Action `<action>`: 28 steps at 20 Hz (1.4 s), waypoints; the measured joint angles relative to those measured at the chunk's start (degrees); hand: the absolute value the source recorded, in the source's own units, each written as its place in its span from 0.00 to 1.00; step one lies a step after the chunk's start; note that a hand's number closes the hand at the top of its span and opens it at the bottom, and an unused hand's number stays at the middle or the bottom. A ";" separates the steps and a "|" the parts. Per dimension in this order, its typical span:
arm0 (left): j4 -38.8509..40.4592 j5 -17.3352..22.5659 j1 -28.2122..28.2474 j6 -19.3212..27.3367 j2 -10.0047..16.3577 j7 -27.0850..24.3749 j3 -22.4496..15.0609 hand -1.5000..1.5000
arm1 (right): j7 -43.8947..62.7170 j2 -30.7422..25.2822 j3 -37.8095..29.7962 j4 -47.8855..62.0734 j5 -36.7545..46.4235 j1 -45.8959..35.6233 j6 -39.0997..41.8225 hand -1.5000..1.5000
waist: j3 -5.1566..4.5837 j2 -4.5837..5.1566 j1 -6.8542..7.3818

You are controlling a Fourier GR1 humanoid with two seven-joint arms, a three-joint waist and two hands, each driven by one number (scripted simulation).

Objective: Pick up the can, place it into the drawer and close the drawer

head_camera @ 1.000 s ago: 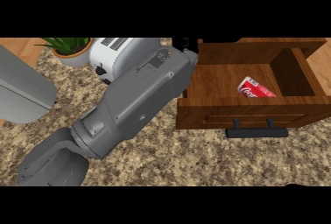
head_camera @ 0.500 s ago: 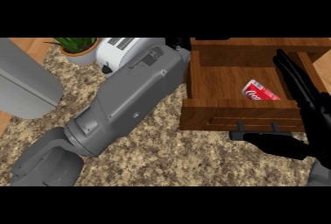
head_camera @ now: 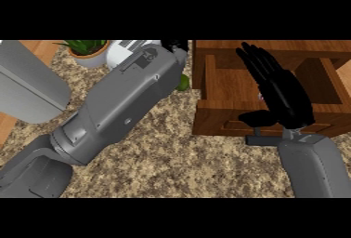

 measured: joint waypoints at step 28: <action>-22.07 -6.63 11.63 1.01 15.64 11.67 0.97 0.00 | -5.10 -0.76 -8.78 61.21 15.38 -27.95 -38.30 0.00 | -0.75 0.02 1.79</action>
